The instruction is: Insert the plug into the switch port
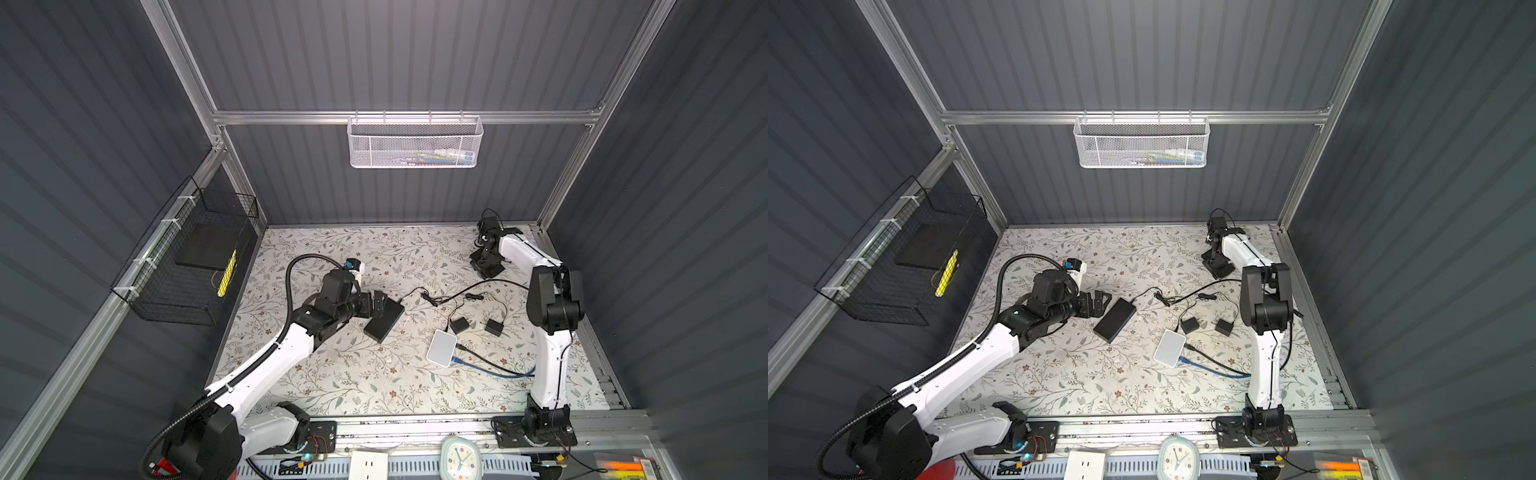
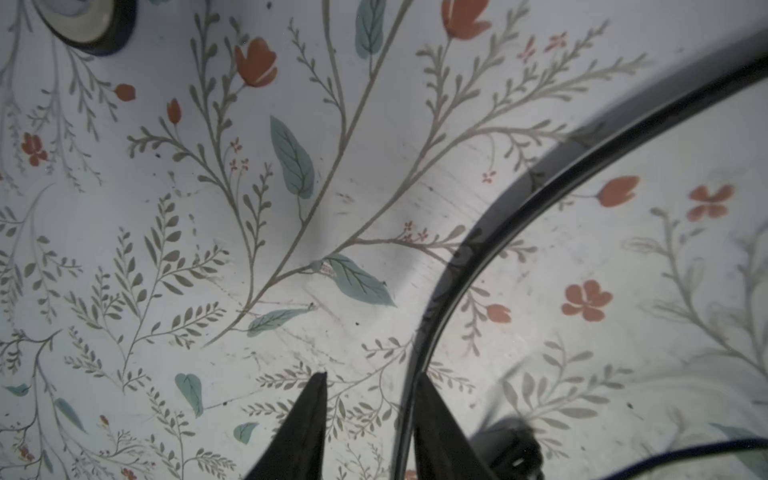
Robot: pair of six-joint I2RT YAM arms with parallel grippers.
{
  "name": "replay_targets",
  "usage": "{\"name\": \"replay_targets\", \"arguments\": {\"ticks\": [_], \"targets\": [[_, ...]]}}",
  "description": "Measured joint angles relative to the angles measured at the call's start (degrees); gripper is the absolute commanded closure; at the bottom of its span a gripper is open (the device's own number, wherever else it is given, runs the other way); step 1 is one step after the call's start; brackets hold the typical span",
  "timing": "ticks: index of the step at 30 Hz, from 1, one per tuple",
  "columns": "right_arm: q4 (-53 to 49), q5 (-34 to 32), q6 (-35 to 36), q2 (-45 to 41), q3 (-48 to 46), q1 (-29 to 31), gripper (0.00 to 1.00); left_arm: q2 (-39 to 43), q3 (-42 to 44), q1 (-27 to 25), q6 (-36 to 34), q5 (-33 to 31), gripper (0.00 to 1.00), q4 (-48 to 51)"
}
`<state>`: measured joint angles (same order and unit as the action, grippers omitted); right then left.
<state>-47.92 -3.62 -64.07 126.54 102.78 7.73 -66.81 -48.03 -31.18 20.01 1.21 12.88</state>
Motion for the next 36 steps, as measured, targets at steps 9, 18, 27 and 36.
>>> {"name": "replay_targets", "arguments": {"ticks": [9,18,27,36], "targets": [[-4.63,-0.81,-3.74,3.76,1.42,0.52,0.63,0.70,0.31,0.90,-0.59,-1.25,0.00,1.55],[-7.45,-1.62,-3.43,7.63,7.85,0.50,0.71,0.39,-0.92,1.29,-2.23,-1.38,0.00,4.07],[-6.80,-1.77,-3.23,7.19,6.82,0.48,0.96,-1.44,-6.99,2.03,-3.37,-1.53,0.00,6.08],[4.96,-3.13,-4.68,-3.82,-8.96,-1.64,1.00,-1.66,-10.49,2.03,-3.52,-1.70,0.00,7.65]]}}
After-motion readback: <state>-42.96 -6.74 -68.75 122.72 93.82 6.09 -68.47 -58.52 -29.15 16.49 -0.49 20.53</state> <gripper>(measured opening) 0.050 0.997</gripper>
